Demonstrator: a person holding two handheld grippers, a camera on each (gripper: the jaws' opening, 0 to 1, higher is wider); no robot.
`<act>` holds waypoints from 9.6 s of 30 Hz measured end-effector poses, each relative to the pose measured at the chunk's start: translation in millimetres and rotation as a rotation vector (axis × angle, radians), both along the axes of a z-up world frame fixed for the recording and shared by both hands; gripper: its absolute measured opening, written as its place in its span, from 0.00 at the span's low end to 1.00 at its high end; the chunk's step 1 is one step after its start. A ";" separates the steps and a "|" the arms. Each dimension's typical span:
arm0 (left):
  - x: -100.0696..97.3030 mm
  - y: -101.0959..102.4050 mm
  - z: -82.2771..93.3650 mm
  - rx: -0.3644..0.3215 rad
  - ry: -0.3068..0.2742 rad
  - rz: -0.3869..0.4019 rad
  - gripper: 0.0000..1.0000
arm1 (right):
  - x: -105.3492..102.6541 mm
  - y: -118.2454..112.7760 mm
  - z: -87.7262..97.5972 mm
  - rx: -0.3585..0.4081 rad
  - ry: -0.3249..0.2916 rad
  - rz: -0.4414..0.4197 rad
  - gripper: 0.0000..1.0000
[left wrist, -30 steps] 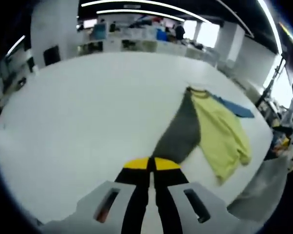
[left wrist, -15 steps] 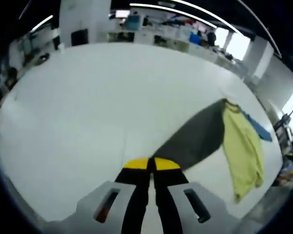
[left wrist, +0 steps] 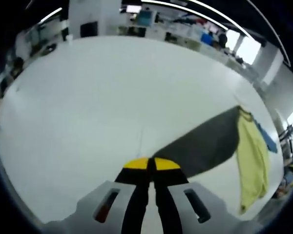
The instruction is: Fold the garment on the visible template until the final outline fits inside the template.
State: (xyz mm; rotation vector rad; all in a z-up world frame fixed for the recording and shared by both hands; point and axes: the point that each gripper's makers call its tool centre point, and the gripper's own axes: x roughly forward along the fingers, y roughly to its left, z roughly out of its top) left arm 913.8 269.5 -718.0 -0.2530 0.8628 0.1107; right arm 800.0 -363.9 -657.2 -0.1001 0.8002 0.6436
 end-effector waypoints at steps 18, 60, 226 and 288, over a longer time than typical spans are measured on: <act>13.9 29.6 -36.4 0.003 0.073 0.034 0.00 | 6.2 18.6 -11.6 -0.020 0.046 0.033 1.00; 11.9 34.8 -59.0 0.056 0.167 -0.004 0.03 | 4.7 23.2 -18.7 -0.026 0.064 0.023 1.00; -148.6 -334.3 -54.9 -0.030 -0.027 -0.670 0.16 | 0.7 62.8 -112.3 -0.045 -0.026 0.311 0.17; -181.5 -301.0 -24.8 -0.038 0.007 -0.641 0.00 | -28.6 -18.2 -69.3 -0.127 -0.102 0.132 0.03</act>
